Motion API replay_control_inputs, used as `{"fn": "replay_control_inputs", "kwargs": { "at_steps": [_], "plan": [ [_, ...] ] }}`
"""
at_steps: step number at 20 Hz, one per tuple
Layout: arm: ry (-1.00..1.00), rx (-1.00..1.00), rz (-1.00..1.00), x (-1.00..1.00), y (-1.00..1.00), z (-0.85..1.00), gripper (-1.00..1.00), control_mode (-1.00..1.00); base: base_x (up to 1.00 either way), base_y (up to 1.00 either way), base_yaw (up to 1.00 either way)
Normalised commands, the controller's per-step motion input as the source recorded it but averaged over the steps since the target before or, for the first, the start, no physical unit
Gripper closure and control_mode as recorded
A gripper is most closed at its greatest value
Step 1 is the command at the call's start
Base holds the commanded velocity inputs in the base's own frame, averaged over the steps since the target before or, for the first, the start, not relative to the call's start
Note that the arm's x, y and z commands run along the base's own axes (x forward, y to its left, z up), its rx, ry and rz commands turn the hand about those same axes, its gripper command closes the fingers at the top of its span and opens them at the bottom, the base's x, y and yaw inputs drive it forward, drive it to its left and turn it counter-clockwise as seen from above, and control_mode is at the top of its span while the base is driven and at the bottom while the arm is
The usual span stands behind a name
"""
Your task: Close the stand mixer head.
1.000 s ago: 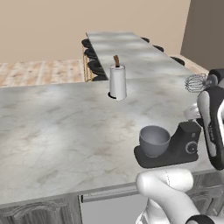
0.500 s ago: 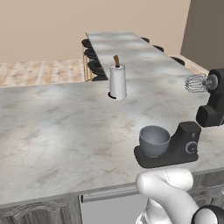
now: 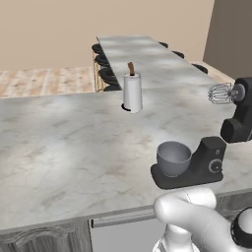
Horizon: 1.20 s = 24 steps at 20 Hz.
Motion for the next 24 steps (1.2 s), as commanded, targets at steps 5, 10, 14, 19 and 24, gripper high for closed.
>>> {"fn": "replay_control_inputs", "kwargs": {
  "at_steps": [5,10,14,19,24],
  "plan": [
    [-0.3,0.01,0.12,0.47,-0.19,0.0,-1.0,-1.0,0.0,0.0,0.0],
    [-0.31,0.06,0.23,0.74,0.01,0.0,-1.0,-1.0,0.0,0.0,0.0],
    [-0.05,0.04,0.19,1.0,0.22,-0.03,-1.0,-1.0,0.0,0.0,0.0],
    [0.0,0.0,0.29,1.0,0.23,0.03,-1.0,-1.0,0.0,0.0,0.0],
    [0.13,0.0,0.64,0.58,0.95,-0.02,-1.0,-1.0,0.0,0.0,0.0]
  ]
}}
